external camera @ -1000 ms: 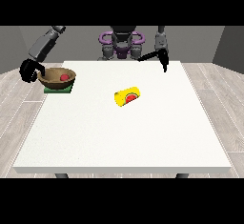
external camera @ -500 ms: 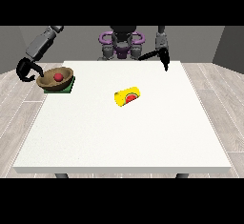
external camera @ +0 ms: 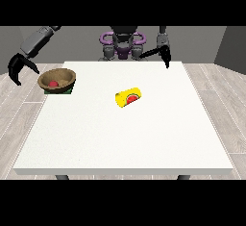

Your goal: Pick the cup and pour the ball into the bowl, then pick the bowl and place it on the pad

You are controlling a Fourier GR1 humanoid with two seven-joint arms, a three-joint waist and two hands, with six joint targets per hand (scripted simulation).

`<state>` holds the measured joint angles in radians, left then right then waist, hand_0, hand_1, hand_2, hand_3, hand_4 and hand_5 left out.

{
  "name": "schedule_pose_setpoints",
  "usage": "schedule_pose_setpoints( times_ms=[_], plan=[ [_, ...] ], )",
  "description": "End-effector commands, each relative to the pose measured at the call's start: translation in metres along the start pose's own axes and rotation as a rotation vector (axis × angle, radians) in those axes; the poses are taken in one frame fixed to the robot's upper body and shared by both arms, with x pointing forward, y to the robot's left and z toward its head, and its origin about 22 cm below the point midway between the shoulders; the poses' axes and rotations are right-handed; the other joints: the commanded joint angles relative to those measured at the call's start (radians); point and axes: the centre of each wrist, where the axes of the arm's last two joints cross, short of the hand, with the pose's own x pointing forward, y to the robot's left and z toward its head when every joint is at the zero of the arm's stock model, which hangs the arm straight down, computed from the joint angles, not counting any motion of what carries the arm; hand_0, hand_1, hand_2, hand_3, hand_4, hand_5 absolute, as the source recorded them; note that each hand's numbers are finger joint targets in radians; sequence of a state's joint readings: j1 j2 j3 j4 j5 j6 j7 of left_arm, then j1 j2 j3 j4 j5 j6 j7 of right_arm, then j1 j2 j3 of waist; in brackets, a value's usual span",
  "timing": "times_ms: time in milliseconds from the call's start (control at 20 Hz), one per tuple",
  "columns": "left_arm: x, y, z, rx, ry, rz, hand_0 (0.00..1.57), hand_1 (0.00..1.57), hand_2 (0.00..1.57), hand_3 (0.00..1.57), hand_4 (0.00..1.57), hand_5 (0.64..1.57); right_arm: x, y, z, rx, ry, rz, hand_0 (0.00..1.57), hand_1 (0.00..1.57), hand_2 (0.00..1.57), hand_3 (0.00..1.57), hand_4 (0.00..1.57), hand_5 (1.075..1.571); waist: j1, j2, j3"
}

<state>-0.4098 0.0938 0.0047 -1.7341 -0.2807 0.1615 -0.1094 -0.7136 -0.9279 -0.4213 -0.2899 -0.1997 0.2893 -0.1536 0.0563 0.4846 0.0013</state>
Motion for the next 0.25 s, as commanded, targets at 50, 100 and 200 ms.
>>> schedule_pose_setpoints(
  times_ms=[50, 100, 200],
  plan=[
    [0.004, 0.000, 0.010, -0.007, 0.027, 0.004, 0.00, 0.00, 0.00, 0.00, 0.00, 1.569, 0.035, -0.027, 0.004, 0.027, -0.017, -0.017, 0.00, 0.00, 0.26, 0.21, 0.00, 1.504, -0.013, -0.035, 0.0004],
    [-0.019, 0.001, 0.012, -0.016, 0.091, -0.008, 0.00, 0.00, 0.00, 0.00, 0.00, 1.569, 0.040, -0.031, 0.006, 0.055, 0.020, 0.012, 0.00, 0.00, 0.27, 0.16, 0.00, 1.497, -0.029, -0.076, -0.0012],
    [-0.026, -0.023, 0.019, -0.042, 0.105, 0.013, 0.00, 0.00, 0.00, 0.00, 0.00, 1.569, 0.079, -0.030, 0.001, 0.105, -0.059, -0.042, 0.00, 0.00, 0.19, 0.29, 0.00, 1.503, -0.030, -0.089, -0.0020]
  ],
)
